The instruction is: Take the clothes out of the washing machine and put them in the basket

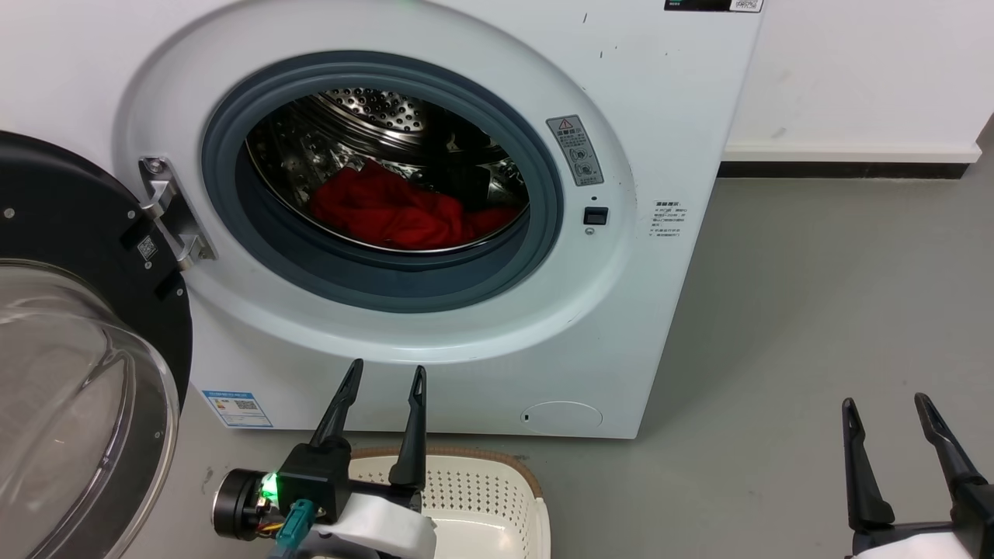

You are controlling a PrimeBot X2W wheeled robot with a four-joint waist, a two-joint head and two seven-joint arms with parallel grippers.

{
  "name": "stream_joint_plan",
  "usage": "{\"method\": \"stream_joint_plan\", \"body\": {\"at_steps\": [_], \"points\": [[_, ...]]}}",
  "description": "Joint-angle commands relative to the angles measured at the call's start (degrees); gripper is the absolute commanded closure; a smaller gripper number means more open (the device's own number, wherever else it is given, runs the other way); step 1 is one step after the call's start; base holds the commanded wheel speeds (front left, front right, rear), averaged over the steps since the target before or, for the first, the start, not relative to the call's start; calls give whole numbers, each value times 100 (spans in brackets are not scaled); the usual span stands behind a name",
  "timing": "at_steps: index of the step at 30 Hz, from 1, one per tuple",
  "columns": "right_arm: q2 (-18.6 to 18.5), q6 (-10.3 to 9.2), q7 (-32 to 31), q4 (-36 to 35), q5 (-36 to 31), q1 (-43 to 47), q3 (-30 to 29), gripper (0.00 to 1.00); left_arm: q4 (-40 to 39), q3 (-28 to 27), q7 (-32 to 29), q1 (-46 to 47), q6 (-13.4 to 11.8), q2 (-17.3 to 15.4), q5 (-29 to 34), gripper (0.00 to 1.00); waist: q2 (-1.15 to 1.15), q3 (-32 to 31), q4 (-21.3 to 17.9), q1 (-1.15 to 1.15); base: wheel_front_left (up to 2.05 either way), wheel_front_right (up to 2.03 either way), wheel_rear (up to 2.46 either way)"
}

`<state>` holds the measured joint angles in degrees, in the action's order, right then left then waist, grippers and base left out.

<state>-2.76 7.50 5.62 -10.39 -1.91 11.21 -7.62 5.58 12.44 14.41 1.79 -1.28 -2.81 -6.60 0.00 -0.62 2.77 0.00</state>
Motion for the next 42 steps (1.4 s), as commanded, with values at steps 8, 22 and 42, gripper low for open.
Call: {"method": "stream_joint_plan", "body": {"at_steps": [8, 22, 42], "points": [[-20, -2, 66, -15, -151, 73, -58, 0, 71, -22, 82, -58, -137, -13, 97, 0, 0, 0, 31, 0, 0, 0, 0], [-19, -2, 92, 104, 17, 42, -136, 0, 169, -83, 82, -56, -177, -12, 17, 0, 0, 13, 65, 0, 0, 0, 0], [-19, -2, 72, 52, 87, -34, -126, 0, 294, -58, 82, 119, -233, -12, 44, 0, 0, 199, 112, 0, 0, 0, 0]]}}
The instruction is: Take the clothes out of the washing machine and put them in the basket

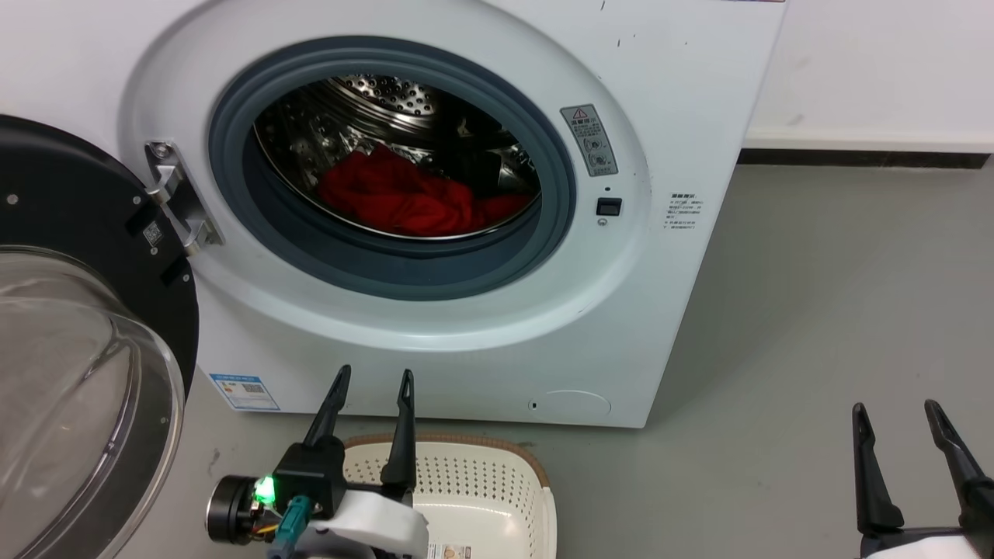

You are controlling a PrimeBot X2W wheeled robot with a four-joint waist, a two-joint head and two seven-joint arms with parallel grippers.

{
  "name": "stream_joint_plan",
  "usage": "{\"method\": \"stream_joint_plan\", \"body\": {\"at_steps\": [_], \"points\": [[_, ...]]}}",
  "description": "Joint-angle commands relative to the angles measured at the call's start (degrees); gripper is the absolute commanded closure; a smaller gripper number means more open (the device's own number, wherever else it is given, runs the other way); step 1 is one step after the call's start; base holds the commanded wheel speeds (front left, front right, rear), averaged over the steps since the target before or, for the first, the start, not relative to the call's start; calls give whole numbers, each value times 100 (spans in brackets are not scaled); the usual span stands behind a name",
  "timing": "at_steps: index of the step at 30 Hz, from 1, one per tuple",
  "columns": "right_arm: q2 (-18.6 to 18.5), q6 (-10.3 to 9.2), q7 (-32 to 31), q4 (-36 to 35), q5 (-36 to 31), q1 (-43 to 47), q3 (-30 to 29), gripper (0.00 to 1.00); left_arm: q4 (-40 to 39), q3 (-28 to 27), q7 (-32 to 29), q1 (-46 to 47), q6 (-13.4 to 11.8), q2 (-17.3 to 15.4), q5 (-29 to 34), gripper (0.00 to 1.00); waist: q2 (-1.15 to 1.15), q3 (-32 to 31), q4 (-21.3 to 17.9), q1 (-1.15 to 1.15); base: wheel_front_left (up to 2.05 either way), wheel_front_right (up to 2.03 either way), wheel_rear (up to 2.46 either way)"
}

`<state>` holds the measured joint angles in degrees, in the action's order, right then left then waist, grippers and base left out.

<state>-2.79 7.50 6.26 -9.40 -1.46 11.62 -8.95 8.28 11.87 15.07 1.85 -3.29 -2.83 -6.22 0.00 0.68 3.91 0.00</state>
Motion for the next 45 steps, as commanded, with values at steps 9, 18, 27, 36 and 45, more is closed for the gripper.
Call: {"method": "stream_joint_plan", "body": {"at_steps": [9, 18, 27, 36, 45], "points": [[-16, -2, 6, -276, 55, -326, 103, 0, 82, -69, 16, 586, -162, -9, -33, 0, 0, 764, -63, 0, 0, 0, 0], [-15, -2, 100, -373, 33, -857, 304, 0, 290, -319, 16, 1505, -266, -8, -7, 0, 0, 1878, -186, 0, 0, 0, 0], [-14, -2, 312, -177, 106, -1361, 596, 0, 820, -723, 16, 2687, -209, -117, 129, 0, 0, 2697, -360, 0, 0, 0, 0], [-13, -2, 496, 166, 221, -1591, 806, 0, 2041, -932, 16, 4080, 23, -526, 214, 0, 0, 2925, -548, 0, 0, 0, 0], [-11, -2, 638, 473, 456, -1736, 1142, 0, 3889, -825, -224, 5681, 243, -918, 304, 0, 0, 3152, -886, 0, 0, 0, 0]]}}
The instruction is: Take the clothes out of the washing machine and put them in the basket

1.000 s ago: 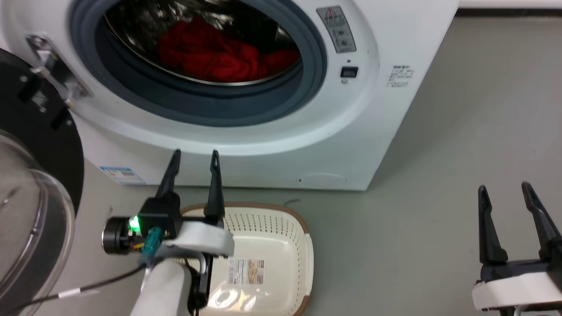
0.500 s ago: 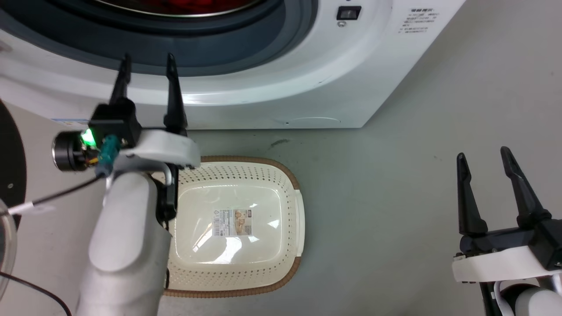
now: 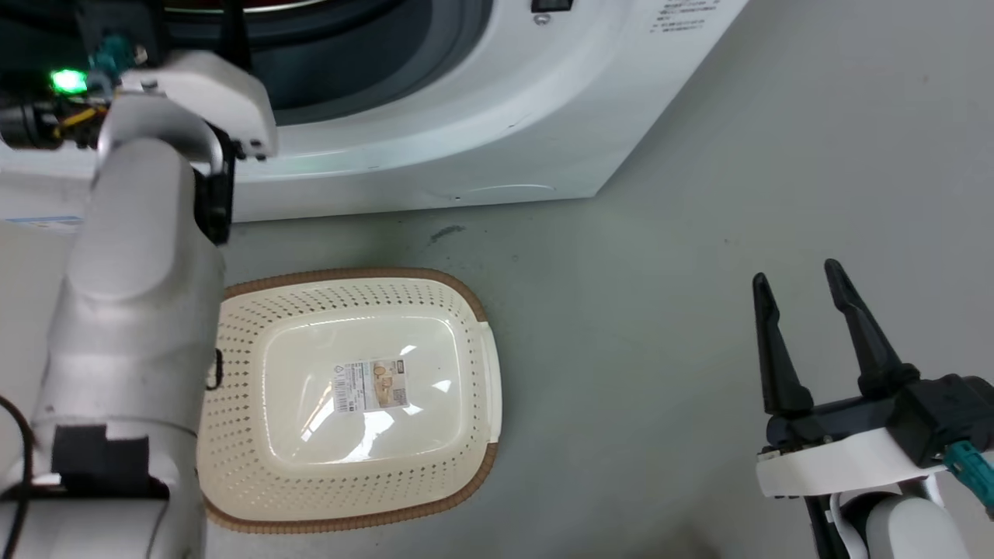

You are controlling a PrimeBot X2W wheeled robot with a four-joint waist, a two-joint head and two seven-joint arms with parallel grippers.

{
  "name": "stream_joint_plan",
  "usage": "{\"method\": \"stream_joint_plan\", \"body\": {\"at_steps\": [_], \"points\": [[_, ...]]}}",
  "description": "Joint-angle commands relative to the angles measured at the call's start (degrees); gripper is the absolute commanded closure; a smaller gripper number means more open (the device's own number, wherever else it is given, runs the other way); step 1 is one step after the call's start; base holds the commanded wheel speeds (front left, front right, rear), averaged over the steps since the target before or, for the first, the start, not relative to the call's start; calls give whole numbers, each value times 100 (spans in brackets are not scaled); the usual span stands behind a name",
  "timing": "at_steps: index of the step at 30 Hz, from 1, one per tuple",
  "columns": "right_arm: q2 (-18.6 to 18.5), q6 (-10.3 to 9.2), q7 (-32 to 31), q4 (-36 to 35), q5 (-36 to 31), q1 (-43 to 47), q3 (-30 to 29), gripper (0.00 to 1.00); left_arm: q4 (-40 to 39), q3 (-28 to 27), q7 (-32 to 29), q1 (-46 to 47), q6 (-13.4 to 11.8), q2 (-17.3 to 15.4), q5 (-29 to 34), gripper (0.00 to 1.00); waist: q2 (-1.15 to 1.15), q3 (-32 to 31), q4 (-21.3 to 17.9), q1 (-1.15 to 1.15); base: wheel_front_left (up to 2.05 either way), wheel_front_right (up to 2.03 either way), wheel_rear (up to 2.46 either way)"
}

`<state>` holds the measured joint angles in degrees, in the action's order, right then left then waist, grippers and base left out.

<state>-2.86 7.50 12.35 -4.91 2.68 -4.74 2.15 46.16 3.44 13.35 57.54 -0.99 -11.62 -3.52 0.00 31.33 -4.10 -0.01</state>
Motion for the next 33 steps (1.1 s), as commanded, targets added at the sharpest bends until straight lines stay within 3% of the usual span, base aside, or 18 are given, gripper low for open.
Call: {"method": "stream_joint_plan", "body": {"at_steps": [1, 17, 26, 33], "points": [[-3, -3, 48, 48, 57, -117, 71, 0, 255, 41, -117, 250, 29, -57, 37, 0, 0, 126, -127, 1, 0, 0, 0], [-1, -2, 239, 342, 399, -405, 633, 0, 1872, 279, -1638, 2138, 325, -1045, 234, 0, 0, 935, -988, 1, 0, 0, 0], [-1, -2, 279, 441, 674, -388, 937, 0, 2199, 423, -2880, 3036, 322, -1372, 313, 0, 0, 1211, -1372, 1, 0, 0, 0], [-1, -2, 290, 443, 832, -387, 1052, 0, 2437, 463, -3872, 3282, 172, -1528, 293, 0, 0, 1270, -1549, 1, 0, 0, 0]]}}
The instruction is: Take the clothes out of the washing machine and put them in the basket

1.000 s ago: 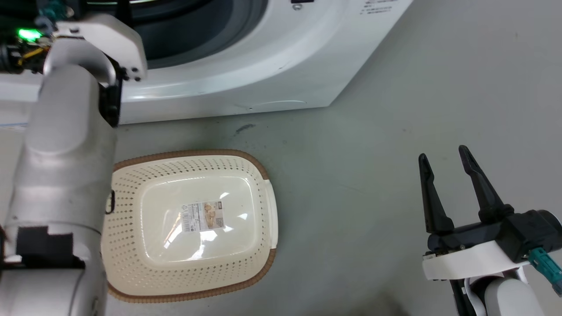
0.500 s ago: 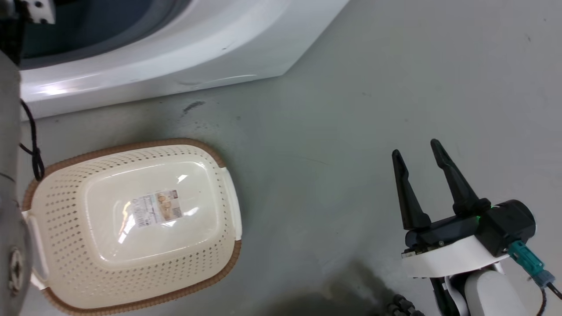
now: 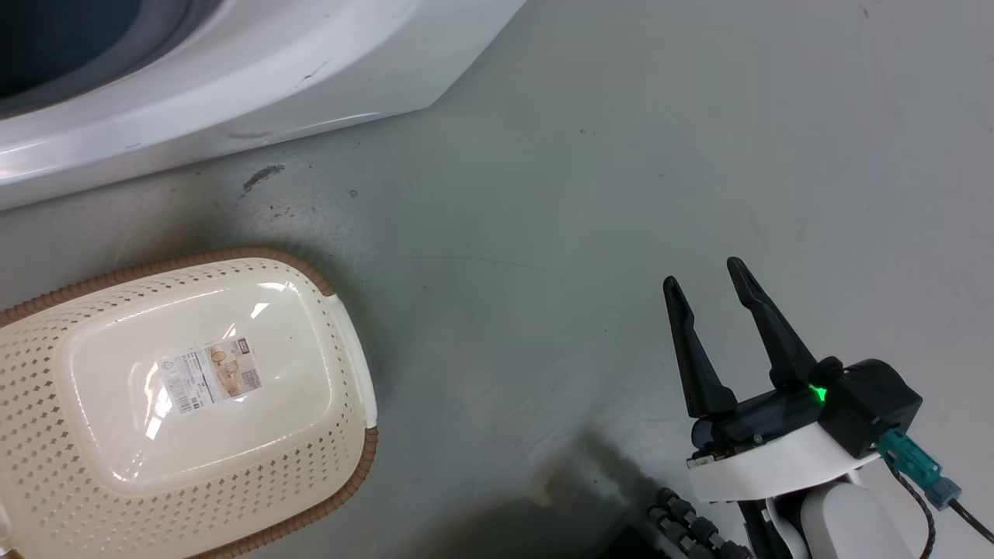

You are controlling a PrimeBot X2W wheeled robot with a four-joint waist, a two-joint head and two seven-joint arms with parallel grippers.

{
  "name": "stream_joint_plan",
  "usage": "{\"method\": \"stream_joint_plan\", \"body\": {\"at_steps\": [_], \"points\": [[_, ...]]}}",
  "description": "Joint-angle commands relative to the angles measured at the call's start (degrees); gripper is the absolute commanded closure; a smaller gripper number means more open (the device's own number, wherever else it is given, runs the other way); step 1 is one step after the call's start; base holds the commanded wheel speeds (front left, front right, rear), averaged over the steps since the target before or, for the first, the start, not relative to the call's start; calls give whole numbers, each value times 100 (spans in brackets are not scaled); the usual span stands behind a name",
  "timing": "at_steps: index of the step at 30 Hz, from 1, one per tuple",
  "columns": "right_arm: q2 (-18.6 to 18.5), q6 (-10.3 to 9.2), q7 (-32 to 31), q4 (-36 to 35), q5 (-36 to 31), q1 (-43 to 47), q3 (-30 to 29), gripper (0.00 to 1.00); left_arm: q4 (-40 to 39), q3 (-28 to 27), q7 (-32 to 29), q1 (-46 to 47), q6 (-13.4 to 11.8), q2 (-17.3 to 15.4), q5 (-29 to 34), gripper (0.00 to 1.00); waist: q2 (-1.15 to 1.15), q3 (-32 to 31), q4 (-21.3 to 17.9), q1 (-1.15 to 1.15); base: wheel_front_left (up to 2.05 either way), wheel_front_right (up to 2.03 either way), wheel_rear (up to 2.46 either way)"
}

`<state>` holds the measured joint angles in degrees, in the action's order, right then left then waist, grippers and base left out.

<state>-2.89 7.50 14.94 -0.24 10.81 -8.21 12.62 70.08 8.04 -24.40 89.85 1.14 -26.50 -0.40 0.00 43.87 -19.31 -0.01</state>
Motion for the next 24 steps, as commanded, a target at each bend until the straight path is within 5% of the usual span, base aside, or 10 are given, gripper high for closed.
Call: {"method": "stream_joint_plan", "body": {"at_steps": [1, 3, 4, 5, 13, 24], "points": [[3, -2, 32, -36, 31, -42, 7, 0, 71, -8, -212, 42, -89, -58, -35, 0, 0, 18, -40, 1, 0, 0, 0], [3, -2, 32, -47, 58, -33, 13, 0, 106, -1, -354, -15, -140, -77, -49, 1, 0, 13, -56, 1, 0, 0, 0], [3, -2, 33, -51, 67, -32, 23, 0, 127, -2, -438, -44, -152, -80, -73, 61, 0, 9, -65, 1, 0, 0, 0], [3, -2, 33, -55, 79, -33, 31, 0, 143, -19, -504, -78, -173, -73, -105, 100, 0, 4, -70, 1, 0, 0, 0], [3, -2, 34, -45, 113, -37, 63, 0, -230, -14, 42, -254, -337, -115, -163, 100, 0, -56, -91, 1, 0, 0, 0], [2, -2, 29, -10, 12, -66, -98, 0, -819, -260, 2302, -1125, -404, 43, -572, 100, 0, -492, 29, 1, 0, 0, 0]]}}
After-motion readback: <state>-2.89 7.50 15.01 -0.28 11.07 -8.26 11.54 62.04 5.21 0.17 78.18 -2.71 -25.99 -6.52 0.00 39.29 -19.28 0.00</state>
